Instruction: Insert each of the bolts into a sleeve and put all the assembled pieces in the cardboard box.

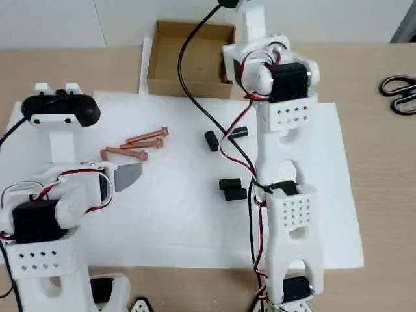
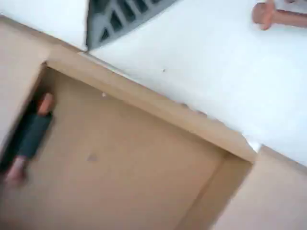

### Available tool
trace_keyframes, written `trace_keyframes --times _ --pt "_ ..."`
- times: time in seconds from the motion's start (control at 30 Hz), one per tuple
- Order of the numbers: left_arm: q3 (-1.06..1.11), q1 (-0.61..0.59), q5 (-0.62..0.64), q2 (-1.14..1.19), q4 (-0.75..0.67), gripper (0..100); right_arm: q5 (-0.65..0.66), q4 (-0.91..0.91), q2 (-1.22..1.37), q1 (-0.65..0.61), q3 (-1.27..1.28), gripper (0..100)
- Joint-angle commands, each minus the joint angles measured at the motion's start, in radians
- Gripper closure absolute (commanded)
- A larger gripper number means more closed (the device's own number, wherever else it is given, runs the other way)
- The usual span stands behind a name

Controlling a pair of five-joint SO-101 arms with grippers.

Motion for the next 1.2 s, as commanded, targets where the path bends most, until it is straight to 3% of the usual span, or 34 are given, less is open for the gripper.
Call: trace_keyframes --times 0.0,0.17,0.47,0.67,0.77,1.17 --pt "-0.008 -0.003 -0.005 -0.014 0.005 64 0.009 0.015 -0.136 0.028 -0.034 81.1" --pt "-0.008 -0.003 -0.003 -0.014 0.006 64 0.009 0.031 -0.234 0.022 0.028 81.2" --pt "-0.007 -0.006 -0.003 -0.014 0.035 64 0.005 0.018 -0.599 -0.087 0.802 81.2" --pt "-0.007 -0.006 0.0 -0.014 0.035 64 0.003 -0.16 -0.59 -0.165 1.146 80.9" --pt "-0.007 -0.006 0.0 -0.014 0.035 64 0.009 -0.249 -0.519 -0.163 1.198 80.9" --pt "-0.007 -0.006 0.0 -0.014 0.035 64 0.005 -0.32 -0.262 -0.17 1.203 81.1"
